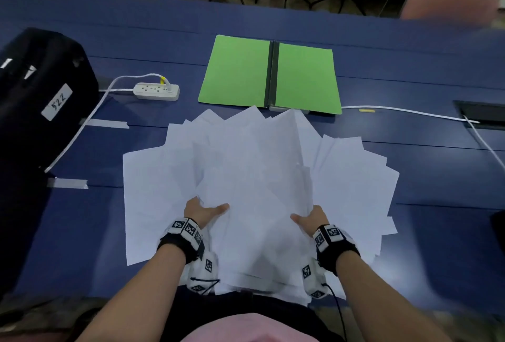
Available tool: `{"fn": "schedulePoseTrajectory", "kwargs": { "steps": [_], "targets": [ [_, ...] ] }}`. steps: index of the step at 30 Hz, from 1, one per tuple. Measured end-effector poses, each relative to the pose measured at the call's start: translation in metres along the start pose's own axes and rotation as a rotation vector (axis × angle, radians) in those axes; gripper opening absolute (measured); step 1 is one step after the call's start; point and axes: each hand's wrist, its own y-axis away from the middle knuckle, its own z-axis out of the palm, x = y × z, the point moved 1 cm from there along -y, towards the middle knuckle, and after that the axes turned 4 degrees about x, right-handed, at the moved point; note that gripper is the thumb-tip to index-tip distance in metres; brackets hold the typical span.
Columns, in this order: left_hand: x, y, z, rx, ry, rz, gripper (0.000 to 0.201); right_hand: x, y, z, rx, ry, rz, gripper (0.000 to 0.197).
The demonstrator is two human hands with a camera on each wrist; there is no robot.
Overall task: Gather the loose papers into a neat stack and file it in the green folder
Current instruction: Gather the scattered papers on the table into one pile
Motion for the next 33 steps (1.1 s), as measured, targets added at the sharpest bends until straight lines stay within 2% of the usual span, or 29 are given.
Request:
{"fn": "schedulePoseTrajectory", "kwargs": {
  "steps": [3,6,7,9,11,13,15,18,20,23,25,29,31,33],
  "targets": [
    [-0.003,0.000,0.004,0.035,-0.063,0.000,0.058,0.006,-0.006,-0.008,0.024,-0.001,-0.018,0.055],
    [-0.006,-0.001,0.007,0.048,-0.060,0.001,0.050,0.024,-0.016,-0.045,0.235,-0.073,-0.028,0.043],
    [-0.006,0.000,0.007,0.049,-0.061,0.000,0.053,0.033,-0.018,-0.059,0.325,-0.098,0.016,0.043],
    [-0.005,0.000,0.008,0.048,-0.053,-0.018,0.067,0.057,-0.022,-0.084,0.479,-0.062,0.183,0.059],
    [-0.004,0.000,0.006,0.040,-0.041,-0.032,0.065,0.075,-0.019,-0.099,0.532,-0.030,0.340,0.077],
    [-0.006,-0.002,0.007,0.037,-0.023,-0.040,0.069,0.084,-0.020,-0.105,0.526,-0.031,0.368,0.081],
    [-0.004,0.000,0.008,0.035,-0.027,-0.048,0.072,0.086,-0.025,-0.106,0.459,-0.062,0.311,0.080],
    [-0.004,0.001,0.009,0.061,-0.047,-0.060,0.051,0.082,-0.033,-0.104,0.358,-0.051,0.243,0.069],
    [-0.004,0.002,0.010,0.063,-0.044,-0.056,0.039,0.078,-0.035,-0.103,0.396,-0.017,0.258,0.063],
    [-0.002,0.004,0.011,0.072,-0.060,-0.051,0.035,0.072,-0.035,-0.102,0.464,-0.020,0.352,0.076],
    [-0.001,0.004,0.011,0.075,-0.059,-0.054,0.033,0.069,-0.037,-0.102,0.438,-0.022,0.371,0.081],
    [0.000,0.006,0.012,0.090,-0.036,-0.042,0.011,0.063,-0.043,-0.102,0.349,-0.079,0.269,0.081],
    [0.002,0.008,0.011,0.092,-0.016,-0.033,0.011,0.062,-0.047,-0.102,0.328,-0.040,0.232,0.073],
    [0.004,0.011,0.010,0.092,-0.012,-0.019,0.015,0.060,-0.049,-0.104,0.303,0.002,0.211,0.053]
  ]
}}
